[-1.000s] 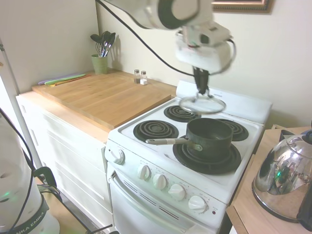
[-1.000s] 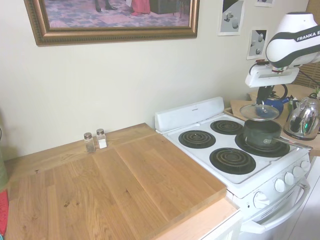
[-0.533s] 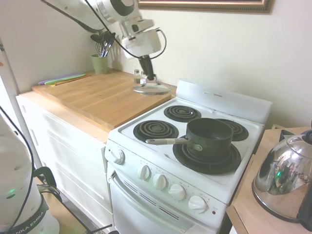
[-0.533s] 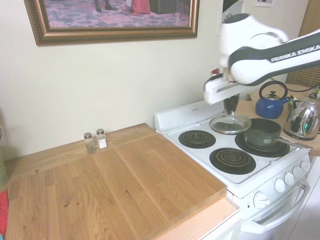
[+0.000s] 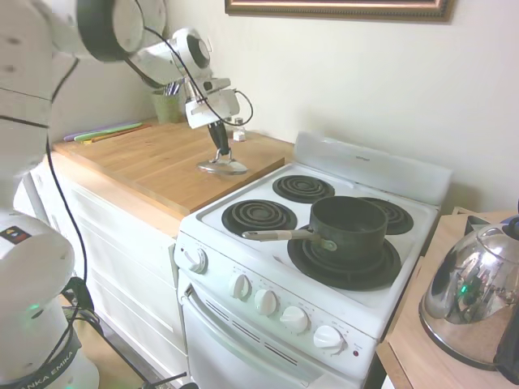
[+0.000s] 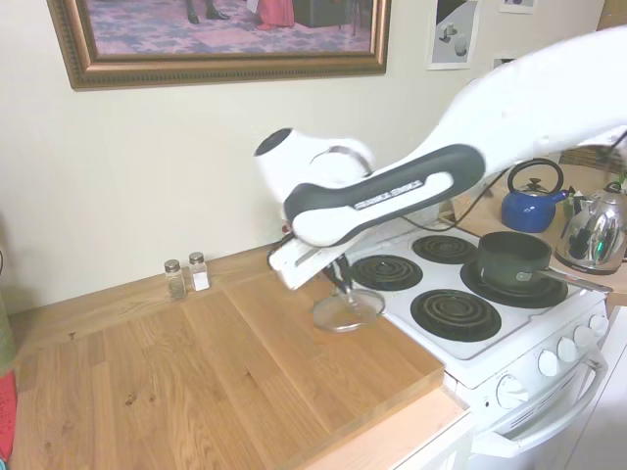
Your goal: Uncover the lid of the pot
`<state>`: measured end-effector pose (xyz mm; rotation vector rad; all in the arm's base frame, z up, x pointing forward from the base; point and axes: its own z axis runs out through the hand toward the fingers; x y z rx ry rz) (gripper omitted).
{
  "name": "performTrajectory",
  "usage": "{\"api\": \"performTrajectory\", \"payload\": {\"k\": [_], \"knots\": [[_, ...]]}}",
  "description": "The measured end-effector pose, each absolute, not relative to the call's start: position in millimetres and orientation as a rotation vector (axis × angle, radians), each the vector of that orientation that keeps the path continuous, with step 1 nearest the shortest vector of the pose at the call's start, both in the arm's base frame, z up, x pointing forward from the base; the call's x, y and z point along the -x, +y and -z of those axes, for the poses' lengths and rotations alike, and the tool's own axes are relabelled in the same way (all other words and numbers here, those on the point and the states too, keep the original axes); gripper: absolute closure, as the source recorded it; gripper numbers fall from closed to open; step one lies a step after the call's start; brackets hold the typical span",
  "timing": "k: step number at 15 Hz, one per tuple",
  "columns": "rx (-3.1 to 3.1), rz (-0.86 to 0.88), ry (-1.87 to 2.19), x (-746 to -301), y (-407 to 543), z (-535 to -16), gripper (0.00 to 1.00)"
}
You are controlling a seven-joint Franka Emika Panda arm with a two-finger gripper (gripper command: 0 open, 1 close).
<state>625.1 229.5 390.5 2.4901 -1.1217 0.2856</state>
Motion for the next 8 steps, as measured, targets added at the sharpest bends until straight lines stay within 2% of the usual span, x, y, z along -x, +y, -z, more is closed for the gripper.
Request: {"api": "performTrajectory", "payload": {"k": [2, 8], "knots": [[-2.506, -0.275, -1.112, -643, 241, -394, 1.00], [-2.734, -0.011, -1.046, -679, 206, -401, 1.00]]}}
